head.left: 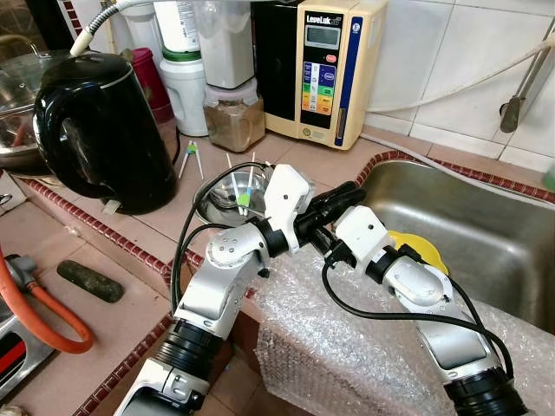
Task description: Kitchen organization
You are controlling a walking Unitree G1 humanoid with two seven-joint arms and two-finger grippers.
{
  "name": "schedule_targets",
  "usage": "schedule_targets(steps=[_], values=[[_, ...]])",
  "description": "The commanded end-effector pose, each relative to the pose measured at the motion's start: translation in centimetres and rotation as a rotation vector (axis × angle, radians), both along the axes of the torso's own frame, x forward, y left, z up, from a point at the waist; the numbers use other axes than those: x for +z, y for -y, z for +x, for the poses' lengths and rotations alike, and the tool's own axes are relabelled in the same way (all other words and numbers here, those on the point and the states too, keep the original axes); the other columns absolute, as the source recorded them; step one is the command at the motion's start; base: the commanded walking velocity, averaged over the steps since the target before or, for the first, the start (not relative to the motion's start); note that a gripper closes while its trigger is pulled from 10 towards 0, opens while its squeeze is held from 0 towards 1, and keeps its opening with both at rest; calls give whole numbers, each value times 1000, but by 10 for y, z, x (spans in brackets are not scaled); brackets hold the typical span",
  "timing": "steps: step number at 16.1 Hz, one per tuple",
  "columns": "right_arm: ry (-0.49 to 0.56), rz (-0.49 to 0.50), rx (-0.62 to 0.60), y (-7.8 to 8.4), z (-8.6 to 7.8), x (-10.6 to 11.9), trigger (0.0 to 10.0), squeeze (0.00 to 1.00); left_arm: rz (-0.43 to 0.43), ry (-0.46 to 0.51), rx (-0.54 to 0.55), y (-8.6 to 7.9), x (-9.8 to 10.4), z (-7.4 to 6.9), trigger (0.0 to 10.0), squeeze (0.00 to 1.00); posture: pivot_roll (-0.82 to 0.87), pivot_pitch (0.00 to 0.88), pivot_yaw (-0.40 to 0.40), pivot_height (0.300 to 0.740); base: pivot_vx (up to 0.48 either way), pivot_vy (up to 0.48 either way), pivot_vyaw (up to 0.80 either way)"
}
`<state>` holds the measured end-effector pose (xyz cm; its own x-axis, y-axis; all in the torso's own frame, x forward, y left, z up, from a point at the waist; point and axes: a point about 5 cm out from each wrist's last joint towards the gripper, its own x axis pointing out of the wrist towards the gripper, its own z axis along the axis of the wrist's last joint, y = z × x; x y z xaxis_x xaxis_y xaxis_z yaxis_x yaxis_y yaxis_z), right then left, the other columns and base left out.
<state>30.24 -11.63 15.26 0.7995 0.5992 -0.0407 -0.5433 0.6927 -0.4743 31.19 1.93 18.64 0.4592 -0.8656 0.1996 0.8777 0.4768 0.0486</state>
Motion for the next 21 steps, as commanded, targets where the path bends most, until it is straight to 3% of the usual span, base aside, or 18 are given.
schedule_targets(steps=[1,12,13,14,15,19,21], values=[[-32,-47,-48,6,5,-9,0,0,-41,84,-74,12,20,-9,0,0,-22,0,58,740,0,0,0],[54,-61,-213,30,19,-2,0,0,-47,98,-18,5,21,-6,0,0,-13,0,57,740,0,0,0],[54,-61,-219,32,19,-2,0,0,-44,93,-9,4,19,-5,1922,0,-13,0,57,740,0,0,0],[56,-64,-226,35,19,-2,0,0,-44,88,0,4,18,-5,9608,914,-13,0,57,740,0,0,0],[58,-67,-232,37,19,-2,0,0,-49,79,10,3,17,-4,10000,1000,-15,0,60,740,0,0,0],[68,-94,-291,51,19,-4,0,0,-58,77,71,-2,15,1,10000,1000,-16,0,64,740,0,0,0],[73,-116,-359,67,18,-7,0,0,-59,77,113,-10,14,5,10000,1000,-14,0,65,740,0,0,0]])
